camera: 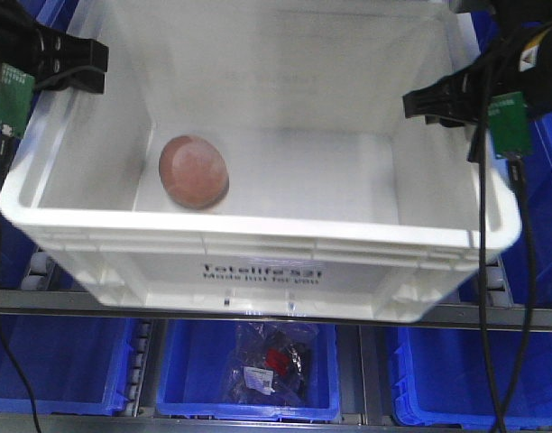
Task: Place moving items into box and shelve
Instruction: 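Lower the tote with both grippers onto the roller shelf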
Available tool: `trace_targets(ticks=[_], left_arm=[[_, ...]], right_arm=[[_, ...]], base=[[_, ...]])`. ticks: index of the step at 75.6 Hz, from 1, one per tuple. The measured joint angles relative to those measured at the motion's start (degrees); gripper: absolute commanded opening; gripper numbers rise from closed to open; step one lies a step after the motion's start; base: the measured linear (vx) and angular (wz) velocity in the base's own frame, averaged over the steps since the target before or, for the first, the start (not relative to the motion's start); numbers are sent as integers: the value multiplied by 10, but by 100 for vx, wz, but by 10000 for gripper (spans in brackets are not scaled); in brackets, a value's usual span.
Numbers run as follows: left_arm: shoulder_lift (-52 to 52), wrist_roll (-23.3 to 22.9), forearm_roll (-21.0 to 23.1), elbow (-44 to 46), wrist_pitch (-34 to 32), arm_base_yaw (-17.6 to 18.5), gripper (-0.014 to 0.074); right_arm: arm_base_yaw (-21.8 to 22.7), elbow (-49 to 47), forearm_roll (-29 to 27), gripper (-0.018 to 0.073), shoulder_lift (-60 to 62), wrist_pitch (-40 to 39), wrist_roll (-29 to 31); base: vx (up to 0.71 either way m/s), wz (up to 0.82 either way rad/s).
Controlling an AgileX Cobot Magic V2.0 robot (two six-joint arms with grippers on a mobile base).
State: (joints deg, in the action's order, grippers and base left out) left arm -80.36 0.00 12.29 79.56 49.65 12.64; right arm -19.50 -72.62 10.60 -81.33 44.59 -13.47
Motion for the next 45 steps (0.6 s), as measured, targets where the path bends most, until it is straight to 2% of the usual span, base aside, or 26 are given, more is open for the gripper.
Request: trace_targets(ticks=[13,29,39,45], left_arm=[[-46,39,-2,0,-90,-4,0],[-117,53,4,0,-179,-9,10],[-137,54,14,0,-205,-10,55],[-146,55,26,0,-222,-10,116]], right_arm=[[2,2,60,-6,-57,-104,-1],[8,3,140,-2,-122,-201,-1],[10,2,172,13,-129,-218,-21],[11,-1,179,42,-129,-213,-28]], base=[[0,0],[0,0],[0,0],[0,0]])
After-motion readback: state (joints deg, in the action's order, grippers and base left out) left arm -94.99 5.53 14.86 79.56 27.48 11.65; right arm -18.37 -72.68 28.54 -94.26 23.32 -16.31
